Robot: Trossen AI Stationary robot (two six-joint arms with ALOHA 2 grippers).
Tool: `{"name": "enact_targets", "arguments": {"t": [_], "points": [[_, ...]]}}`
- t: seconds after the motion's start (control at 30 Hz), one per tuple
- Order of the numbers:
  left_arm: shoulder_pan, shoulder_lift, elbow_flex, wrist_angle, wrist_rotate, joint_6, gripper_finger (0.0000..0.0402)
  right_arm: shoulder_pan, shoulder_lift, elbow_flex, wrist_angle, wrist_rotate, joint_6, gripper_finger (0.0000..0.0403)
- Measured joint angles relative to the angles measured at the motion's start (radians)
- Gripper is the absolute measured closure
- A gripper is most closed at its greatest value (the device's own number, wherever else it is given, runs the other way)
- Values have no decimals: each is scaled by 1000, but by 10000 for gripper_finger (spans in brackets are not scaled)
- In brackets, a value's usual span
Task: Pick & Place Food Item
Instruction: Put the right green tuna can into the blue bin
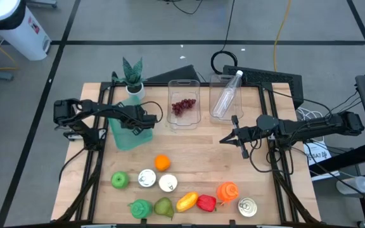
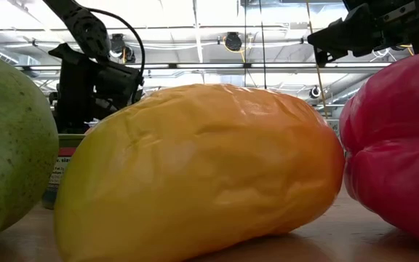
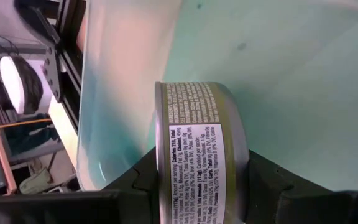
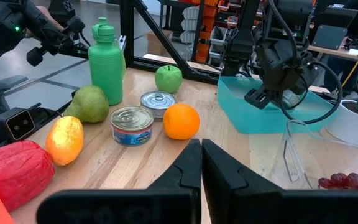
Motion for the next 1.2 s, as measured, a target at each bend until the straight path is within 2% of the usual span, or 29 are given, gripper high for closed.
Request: {"name": "enact_targets", "arguments": {"t": [0.1, 0.27, 0.33, 0.63, 0.8, 1.2], "points": [[0, 0, 0, 2, 2, 0, 256, 0, 0, 0, 0, 0, 0, 399], [0, 0, 0, 13, 24, -1, 195, 0, 0, 0, 0, 0, 0, 399], [0, 0, 0, 28, 38, 12, 184, 0, 0, 0, 0, 0, 0, 399], [0, 0, 0, 50, 66, 86, 197, 0, 0, 0, 0, 0, 0, 399], [0, 0, 0, 51, 95, 109, 187, 0, 0, 0, 0, 0, 0, 399], [-20, 0, 6, 58, 202, 152, 93, 0, 0, 0, 0, 0, 0, 399]]}}
